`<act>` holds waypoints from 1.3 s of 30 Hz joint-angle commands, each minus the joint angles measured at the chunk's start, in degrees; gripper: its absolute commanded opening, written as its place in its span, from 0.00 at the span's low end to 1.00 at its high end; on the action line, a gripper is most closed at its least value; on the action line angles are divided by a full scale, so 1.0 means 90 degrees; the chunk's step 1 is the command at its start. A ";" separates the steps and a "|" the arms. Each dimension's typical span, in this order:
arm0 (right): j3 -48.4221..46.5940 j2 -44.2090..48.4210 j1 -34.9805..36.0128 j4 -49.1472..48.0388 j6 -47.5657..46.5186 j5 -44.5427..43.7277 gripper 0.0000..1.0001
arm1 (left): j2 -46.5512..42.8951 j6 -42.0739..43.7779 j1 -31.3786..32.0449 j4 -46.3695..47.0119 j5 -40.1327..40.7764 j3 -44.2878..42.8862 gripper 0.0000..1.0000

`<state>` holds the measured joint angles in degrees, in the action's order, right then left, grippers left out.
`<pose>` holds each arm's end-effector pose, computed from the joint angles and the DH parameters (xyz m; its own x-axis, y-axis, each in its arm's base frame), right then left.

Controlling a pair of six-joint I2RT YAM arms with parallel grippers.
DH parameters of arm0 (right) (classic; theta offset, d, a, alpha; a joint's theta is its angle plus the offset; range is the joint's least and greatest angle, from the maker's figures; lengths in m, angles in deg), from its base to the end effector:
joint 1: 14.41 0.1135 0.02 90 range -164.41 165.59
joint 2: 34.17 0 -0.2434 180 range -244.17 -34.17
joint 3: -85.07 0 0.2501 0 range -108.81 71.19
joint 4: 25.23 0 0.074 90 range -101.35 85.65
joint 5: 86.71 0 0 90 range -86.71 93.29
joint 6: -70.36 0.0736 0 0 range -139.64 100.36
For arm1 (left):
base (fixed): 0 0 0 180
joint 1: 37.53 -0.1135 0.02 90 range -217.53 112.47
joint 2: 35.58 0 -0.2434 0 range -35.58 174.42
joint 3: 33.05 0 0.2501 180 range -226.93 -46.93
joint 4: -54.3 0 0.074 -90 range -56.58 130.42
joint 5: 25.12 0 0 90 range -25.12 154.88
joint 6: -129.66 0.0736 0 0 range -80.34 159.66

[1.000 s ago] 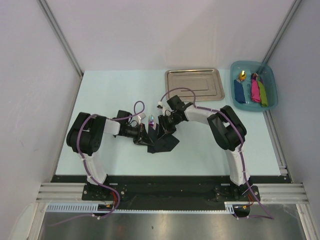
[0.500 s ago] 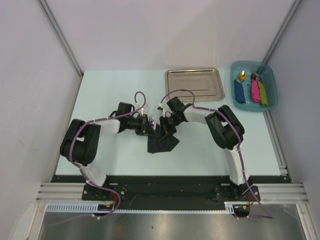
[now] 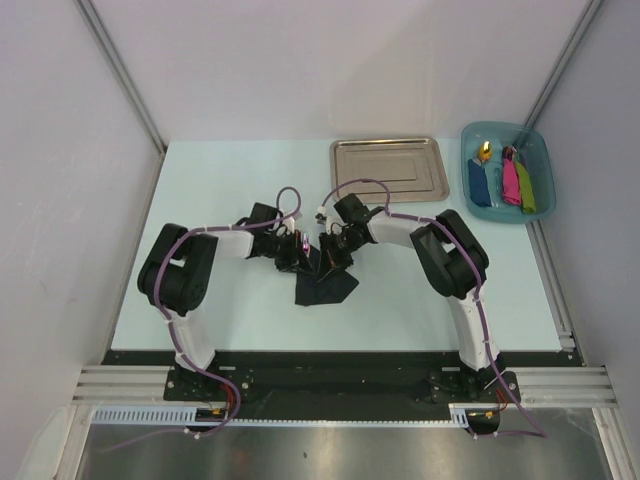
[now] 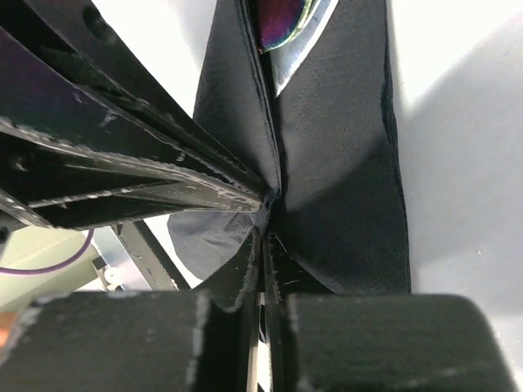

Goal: Place the utensils on the paper napkin and roll it up

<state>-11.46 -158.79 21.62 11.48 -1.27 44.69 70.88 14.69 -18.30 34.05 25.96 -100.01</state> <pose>0.3223 0.2946 0.0791 -0.9053 -0.3661 -0.2155 -0.4042 0.5863 0.7021 0.3134 -0.1583 0.0745 -0.9737 -0.0082 -0.2276 0.1589 0.6916 -0.7046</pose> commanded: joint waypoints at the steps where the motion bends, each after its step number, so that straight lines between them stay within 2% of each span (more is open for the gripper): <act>1: -0.0172 -0.0012 -0.0019 0.0071 -0.0049 -0.0275 0.08 | 0.0115 0.0216 0.0100 -0.0610 0.1275 -0.0108 0.07; 6: -0.0201 0.0524 -0.0039 0.0051 0.0009 -0.0285 0.24 | 0.0125 0.0216 0.0159 -0.0767 0.1570 -0.0128 0.07; 9: -0.0085 0.0837 -0.0029 -0.0027 0.0087 -0.0275 0.26 | 0.0125 0.0216 0.0188 -0.0767 0.1580 -0.0137 0.08; 15: 0.0345 0.1063 0.0098 -0.0398 0.0419 -0.0031 0.22 | 0.0154 0.0226 0.0208 -0.0776 0.1502 -0.0157 0.08; 25: 0.0648 0.0546 0.0352 -0.1061 0.0917 0.0175 0.15 | 0.0232 0.0226 0.0208 -0.0786 0.1424 -0.0215 0.07; 31: 0.0785 0.0175 0.0498 -0.0906 0.0840 -0.0128 0.11 | 0.0174 0.0158 0.0188 -0.0708 0.1278 -0.0216 0.08; 39: 0.0893 0.0009 0.0401 -0.0759 0.0898 -0.0470 0.10 | -0.0529 -0.0204 0.0169 -0.0279 0.0535 0.0057 0.13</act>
<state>-4.93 -156.32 25.34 3.15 7.14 45.18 69.87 13.69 -16.66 30.93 30.03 -101.28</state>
